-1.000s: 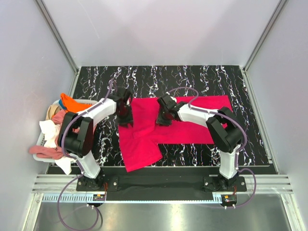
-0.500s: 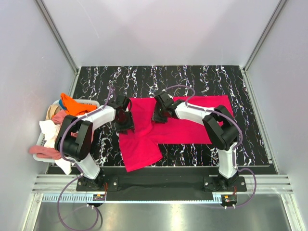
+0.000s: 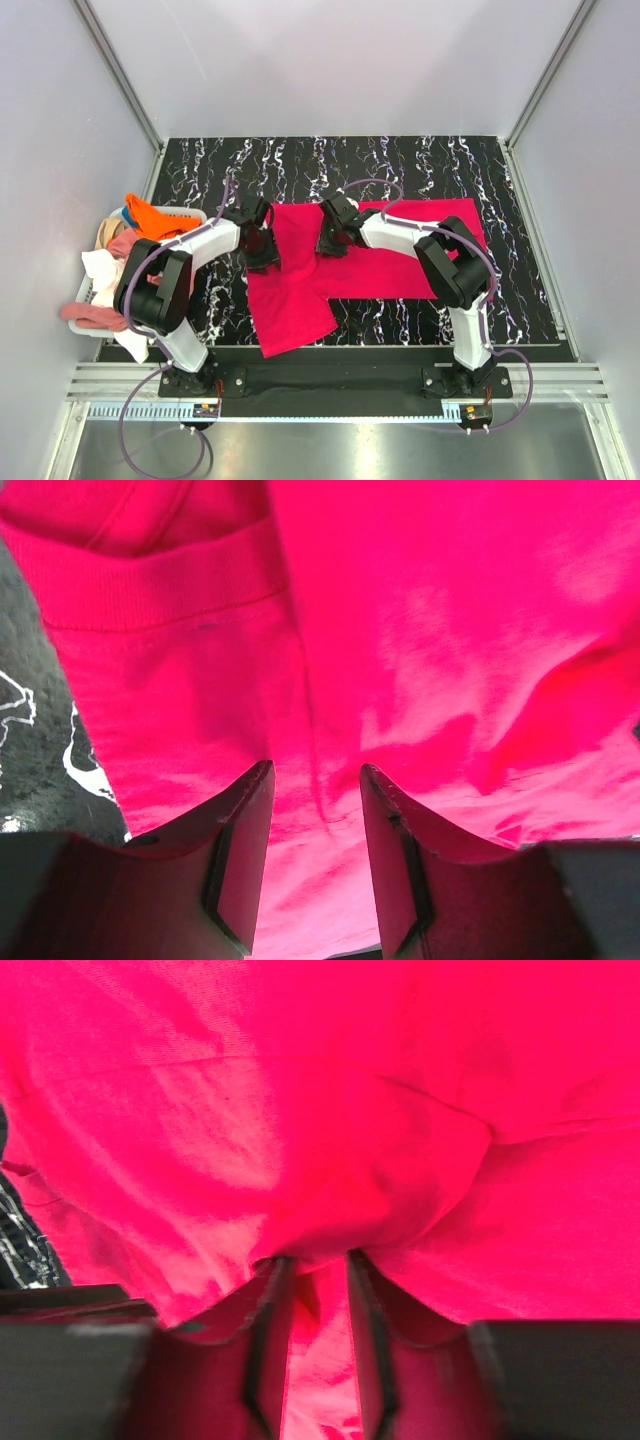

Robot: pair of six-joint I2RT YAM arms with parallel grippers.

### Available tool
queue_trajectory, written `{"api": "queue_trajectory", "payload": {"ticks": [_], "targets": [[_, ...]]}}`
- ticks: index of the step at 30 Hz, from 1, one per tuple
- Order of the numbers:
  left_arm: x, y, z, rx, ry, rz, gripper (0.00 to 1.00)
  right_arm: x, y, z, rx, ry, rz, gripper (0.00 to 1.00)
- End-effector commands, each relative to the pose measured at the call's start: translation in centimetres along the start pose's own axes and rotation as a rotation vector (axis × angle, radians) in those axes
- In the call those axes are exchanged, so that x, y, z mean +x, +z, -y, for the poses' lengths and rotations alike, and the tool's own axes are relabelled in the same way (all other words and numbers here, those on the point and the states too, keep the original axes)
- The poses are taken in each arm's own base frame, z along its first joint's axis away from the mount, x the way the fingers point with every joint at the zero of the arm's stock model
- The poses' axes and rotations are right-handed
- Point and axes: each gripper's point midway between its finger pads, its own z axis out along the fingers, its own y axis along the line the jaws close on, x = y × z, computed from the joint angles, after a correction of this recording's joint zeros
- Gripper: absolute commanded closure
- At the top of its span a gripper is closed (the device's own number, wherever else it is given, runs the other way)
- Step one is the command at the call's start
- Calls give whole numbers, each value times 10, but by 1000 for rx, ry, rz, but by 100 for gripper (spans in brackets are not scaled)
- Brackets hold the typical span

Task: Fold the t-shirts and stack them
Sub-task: Fold the tshirt

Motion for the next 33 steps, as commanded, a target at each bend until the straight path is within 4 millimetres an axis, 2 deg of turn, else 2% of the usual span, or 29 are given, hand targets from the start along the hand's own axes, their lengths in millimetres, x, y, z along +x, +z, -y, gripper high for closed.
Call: {"api": "queue_trajectory", "payload": {"ticks": [1,2,3,5,6,10,12,15,17,18,20,23,28,33], "targets": [[-34,-25,30,82,3,105,56,-11,5,-1,18,-33,59,69],[-36,-26,32,84,6,105,56,-11,6,-1,18,-35,59,72],[-40,-23,30,69,3,103,56,-12,6,0,22,-38,63,81],[-51,-28,34,66,-2,115,56,-13,3,1,25,-47,71,91],[-57,-28,31,59,-14,119,57,-15,1,1,27,-54,80,99],[-95,-31,38,67,-33,176,57,-24,-15,-8,1,-70,112,100],[-112,-18,41,58,-17,171,56,-29,-23,-14,-14,-83,127,100],[-127,5,35,17,-25,145,56,-34,-36,-20,-26,-99,133,100],[-128,21,25,-22,-35,111,56,-29,-42,-17,-7,-124,100,100],[-132,23,25,-30,-32,116,56,-30,-45,-18,-2,-129,96,100],[-134,32,17,-63,-27,109,56,-21,-51,-6,50,-147,50,100],[-134,42,8,-93,-24,90,56,-16,-56,0,68,-184,25,100],[-134,54,-5,-137,-20,76,56,-13,-66,17,140,-241,7,100],[-136,58,-7,-144,-19,74,55,-15,-78,28,184,-297,12,100]]}}
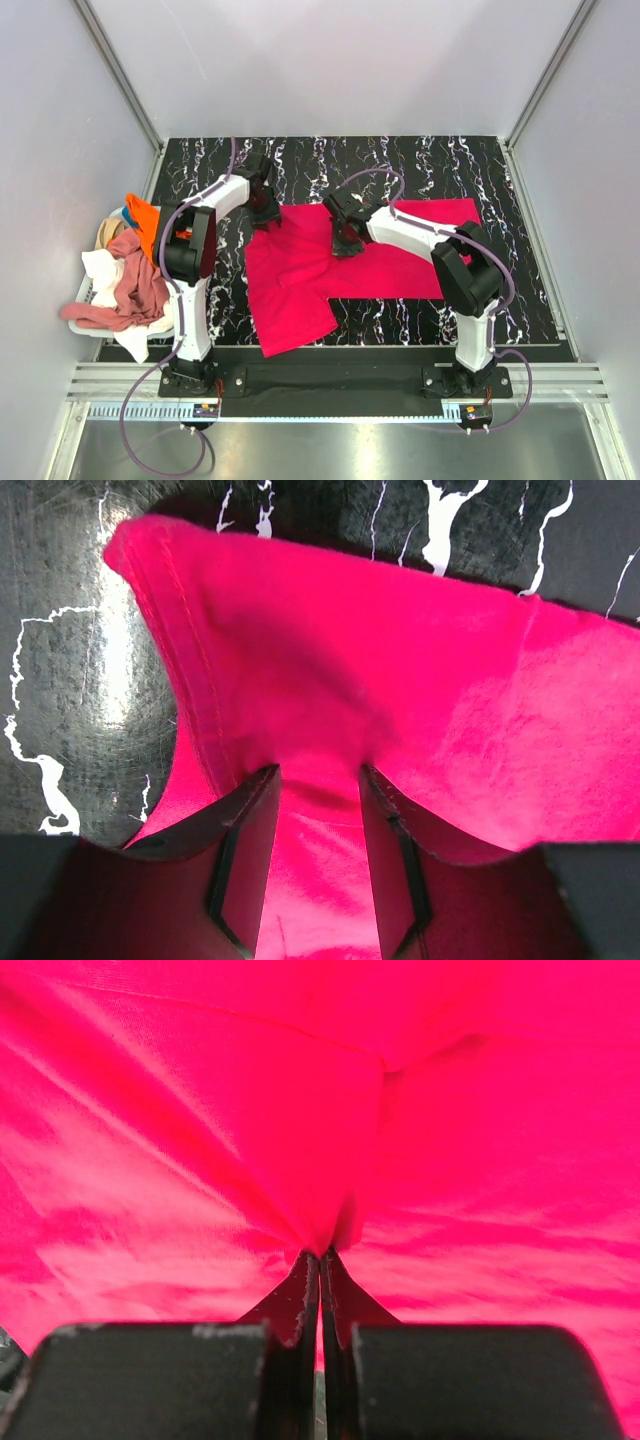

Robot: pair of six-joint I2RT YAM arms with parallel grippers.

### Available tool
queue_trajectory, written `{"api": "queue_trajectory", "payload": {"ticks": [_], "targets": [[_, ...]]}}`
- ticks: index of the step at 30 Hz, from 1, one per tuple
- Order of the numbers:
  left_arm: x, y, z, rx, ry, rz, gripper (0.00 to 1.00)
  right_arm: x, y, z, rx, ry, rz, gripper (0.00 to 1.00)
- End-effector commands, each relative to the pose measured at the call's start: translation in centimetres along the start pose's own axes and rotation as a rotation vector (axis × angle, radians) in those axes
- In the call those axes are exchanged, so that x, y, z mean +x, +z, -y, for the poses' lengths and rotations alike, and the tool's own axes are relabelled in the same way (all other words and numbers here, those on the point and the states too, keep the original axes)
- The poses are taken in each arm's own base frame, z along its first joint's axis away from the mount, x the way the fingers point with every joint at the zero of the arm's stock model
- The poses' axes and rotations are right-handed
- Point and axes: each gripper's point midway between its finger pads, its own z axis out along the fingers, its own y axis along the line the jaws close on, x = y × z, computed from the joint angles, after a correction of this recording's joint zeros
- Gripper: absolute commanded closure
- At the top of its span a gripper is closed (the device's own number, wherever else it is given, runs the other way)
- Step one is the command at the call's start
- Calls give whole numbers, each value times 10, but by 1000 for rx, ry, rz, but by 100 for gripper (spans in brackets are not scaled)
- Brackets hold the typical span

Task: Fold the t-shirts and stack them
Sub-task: Fold the tshirt

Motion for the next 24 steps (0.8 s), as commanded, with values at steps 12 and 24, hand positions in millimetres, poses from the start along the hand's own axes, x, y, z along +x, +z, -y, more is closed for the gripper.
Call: {"api": "queue_trajectory", "payload": {"ticks": [12,24], "targets": [[-8,7,-14,-57,36,0,52,-27,-49,10,66,-82,95,60],[-42,3,14,32,61,24,48,-104,-47,128,111,217,137,67]]}}
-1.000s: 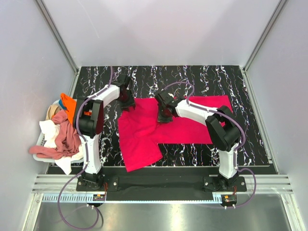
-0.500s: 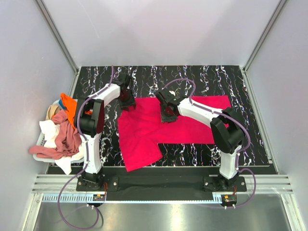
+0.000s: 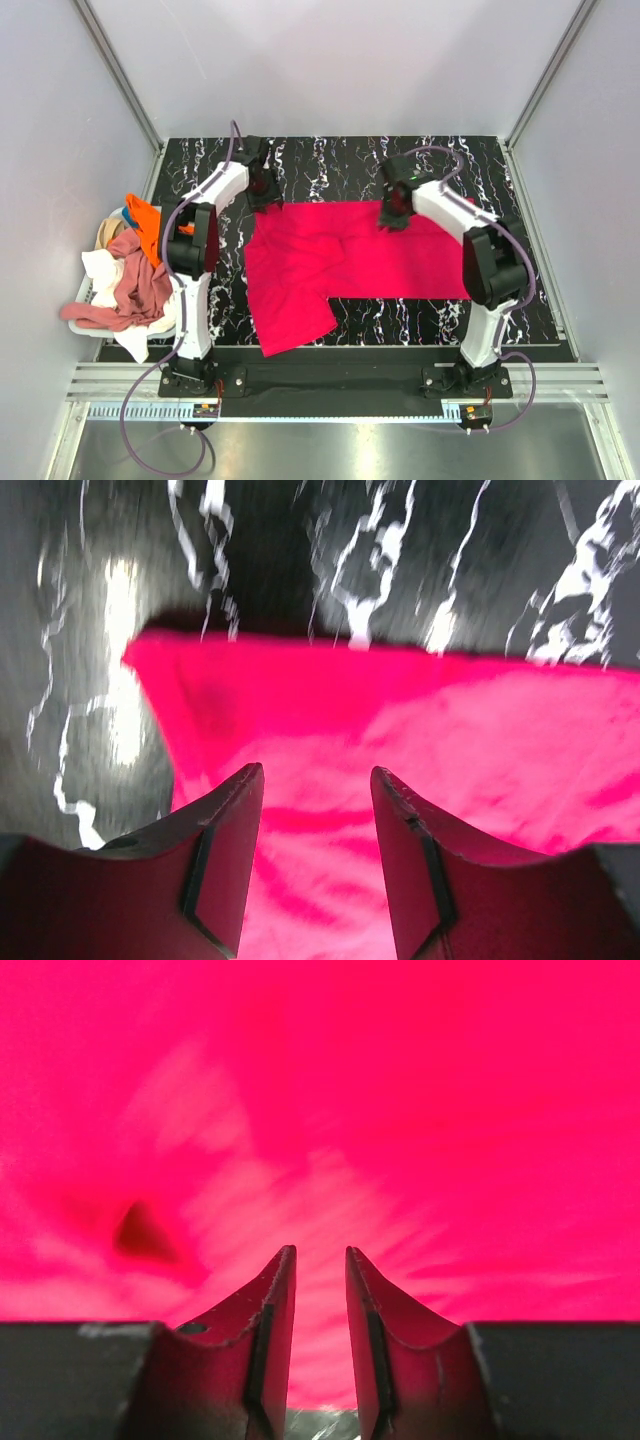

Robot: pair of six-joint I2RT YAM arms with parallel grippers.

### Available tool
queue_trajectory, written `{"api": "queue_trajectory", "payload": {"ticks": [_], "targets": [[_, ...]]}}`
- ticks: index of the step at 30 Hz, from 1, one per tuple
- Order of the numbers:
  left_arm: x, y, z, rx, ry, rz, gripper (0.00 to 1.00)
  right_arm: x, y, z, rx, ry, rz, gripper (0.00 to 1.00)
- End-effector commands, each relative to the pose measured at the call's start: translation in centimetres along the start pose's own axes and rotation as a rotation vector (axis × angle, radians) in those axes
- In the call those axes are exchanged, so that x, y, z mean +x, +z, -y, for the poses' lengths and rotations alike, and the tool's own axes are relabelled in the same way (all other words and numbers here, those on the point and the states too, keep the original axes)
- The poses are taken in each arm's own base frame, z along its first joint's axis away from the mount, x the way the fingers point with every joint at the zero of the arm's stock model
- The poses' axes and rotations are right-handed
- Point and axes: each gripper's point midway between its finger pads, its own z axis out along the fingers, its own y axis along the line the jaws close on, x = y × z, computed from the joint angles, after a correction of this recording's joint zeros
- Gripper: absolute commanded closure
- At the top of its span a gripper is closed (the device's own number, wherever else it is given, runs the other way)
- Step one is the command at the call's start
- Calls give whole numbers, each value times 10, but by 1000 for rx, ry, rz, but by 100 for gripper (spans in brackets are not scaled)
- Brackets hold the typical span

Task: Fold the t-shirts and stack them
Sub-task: Fold the tshirt

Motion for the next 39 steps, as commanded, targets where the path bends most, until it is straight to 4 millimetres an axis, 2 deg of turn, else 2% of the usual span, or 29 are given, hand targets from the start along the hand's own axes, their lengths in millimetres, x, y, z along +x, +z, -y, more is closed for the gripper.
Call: {"api": "queue_trajectory", "payload": {"ticks": [1,3,4,6,7,11,13,14,15,17,18,20,21,23,25,28,29,31,32,34,35,36,37,38,39], "targets": [[2,21,-4,0,-1,-47,48,-52,-12,37,2,99,86,67],[3,29,-5,-3,-6,-59,48,-62,-1,64,44,153,78,68],[-2,29,-2,5,-4,-47,48,-74,2,89,71,208,87,68],[-6,34,-3,-2,-5,-42,48,-79,14,113,112,254,77,69],[-13,32,-2,7,-10,-28,48,-87,16,134,136,301,84,70],[-23,39,-2,20,-40,-23,48,-88,34,175,223,363,67,71],[-32,45,-3,35,-57,-18,48,-94,39,195,257,382,74,72],[-32,54,-6,33,-64,-28,48,-91,49,207,276,395,53,72],[-39,54,-2,54,-69,-19,48,-98,51,214,290,390,64,73],[-41,65,-2,67,-75,-31,48,-96,65,228,322,397,42,74],[-50,63,3,86,-70,-12,48,-104,66,237,330,407,59,75],[-51,72,7,101,-61,-18,47,-108,77,245,348,404,54,76],[-62,68,14,130,-48,5,47,-122,76,250,355,389,86,76],[-68,70,20,158,-40,12,47,-131,82,253,356,364,96,75],[-79,54,37,234,-21,31,46,-151,77,251,339,332,134,74],[-91,12,53,294,9,80,46,-173,53,233,258,334,178,66],[-102,-25,58,304,18,142,45,-182,32,224,225,339,208,64],[-87,-45,45,254,4,129,44,-184,10,222,225,374,236,62],[-71,-69,37,230,-6,125,44,-186,-14,219,225,391,268,61],[-46,-89,31,204,18,116,44,-171,-24,217,223,404,250,62],[-14,-104,22,145,57,102,44,-169,-43,212,201,419,272,62],[3,-110,15,115,70,90,43,-150,-39,212,199,433,230,64],[22,-114,10,97,81,74,43,-146,-56,207,178,445,250,64],[63,-119,-1,80,96,27,43,-135,-58,201,153,457,233,65],[82,-122,-4,75,80,12,43,-110,-51,201,155,498,180,65]]}}
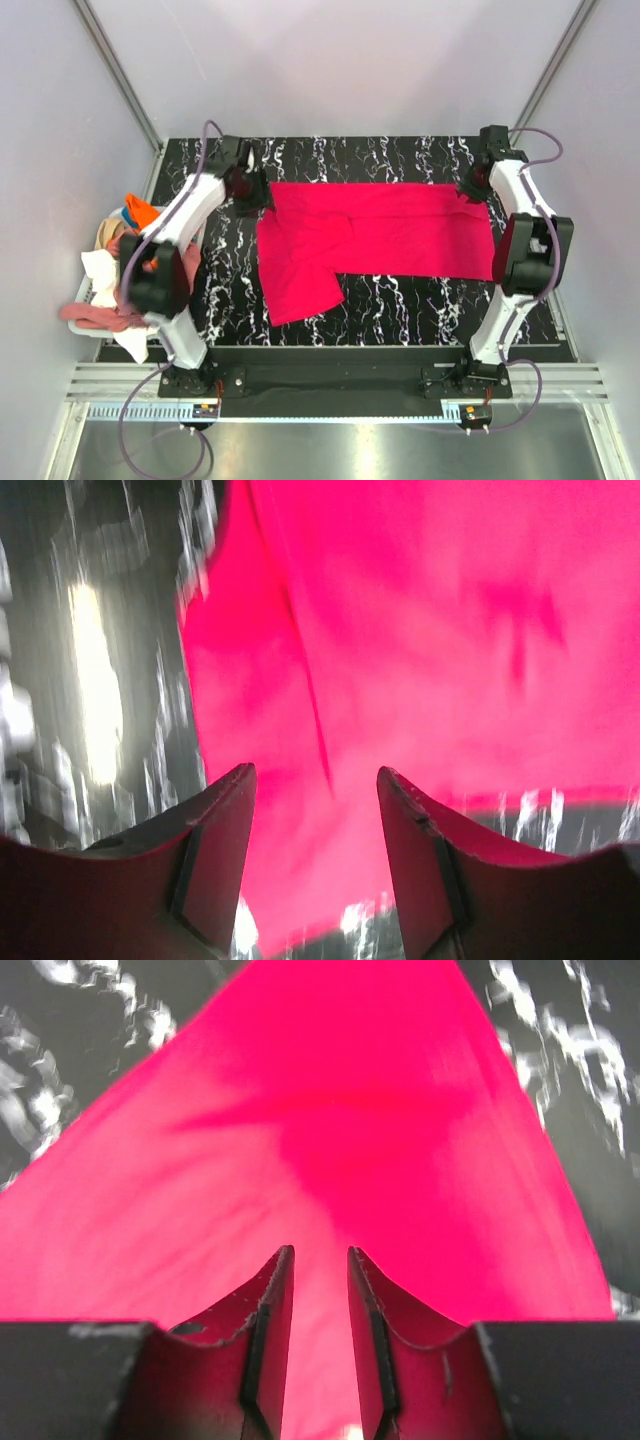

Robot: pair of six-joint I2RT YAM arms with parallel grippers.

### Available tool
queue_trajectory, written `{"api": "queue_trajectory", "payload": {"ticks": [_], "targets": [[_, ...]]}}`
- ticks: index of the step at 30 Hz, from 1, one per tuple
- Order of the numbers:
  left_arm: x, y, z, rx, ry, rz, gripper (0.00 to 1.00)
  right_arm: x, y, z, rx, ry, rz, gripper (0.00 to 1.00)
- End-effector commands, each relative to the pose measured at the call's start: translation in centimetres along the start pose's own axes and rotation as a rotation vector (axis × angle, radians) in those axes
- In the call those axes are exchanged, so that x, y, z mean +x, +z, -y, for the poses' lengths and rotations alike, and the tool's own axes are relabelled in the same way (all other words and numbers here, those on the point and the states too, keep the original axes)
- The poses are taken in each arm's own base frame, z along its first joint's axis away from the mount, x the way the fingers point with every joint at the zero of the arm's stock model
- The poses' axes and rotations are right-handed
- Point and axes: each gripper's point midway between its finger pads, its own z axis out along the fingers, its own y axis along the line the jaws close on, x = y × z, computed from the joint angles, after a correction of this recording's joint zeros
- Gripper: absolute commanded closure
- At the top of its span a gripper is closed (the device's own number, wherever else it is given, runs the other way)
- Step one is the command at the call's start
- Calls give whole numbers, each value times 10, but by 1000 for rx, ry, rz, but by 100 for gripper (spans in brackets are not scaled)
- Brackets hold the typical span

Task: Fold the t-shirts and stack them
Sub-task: Fold the tshirt

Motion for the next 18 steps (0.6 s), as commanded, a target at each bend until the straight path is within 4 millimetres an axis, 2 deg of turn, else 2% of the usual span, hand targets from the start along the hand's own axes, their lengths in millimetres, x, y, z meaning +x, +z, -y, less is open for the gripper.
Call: {"api": "queue_trajectory", "payload": {"ticks": [1,2,3,4,5,6,8,11,13,18], "targets": [[74,-30,-10,-58,52,-44,43,23,-52,4,-68,103,-7,65],[91,-44,-5,-43,83,-24,44,33,-56,7,-73,121,-19,65],[124,-38,-21,-82,63,-81,44,55,-52,16,-58,143,-63,65],[139,-39,-23,-83,62,-91,44,55,-62,15,-85,150,-39,65],[163,-39,-29,-74,67,-111,44,61,-64,16,-91,157,-46,64],[173,-39,-32,-72,39,-115,44,71,-64,21,-84,167,-60,65],[198,-36,-43,-82,12,-136,45,75,-71,23,-92,180,-53,65],[212,-36,-51,-95,-18,-128,48,77,-81,20,-129,181,-51,65],[214,-37,-50,-82,-32,-101,48,78,-86,21,-135,181,-42,64],[235,-21,-54,-61,-63,-126,48,89,-81,36,-72,224,-44,64]]}}
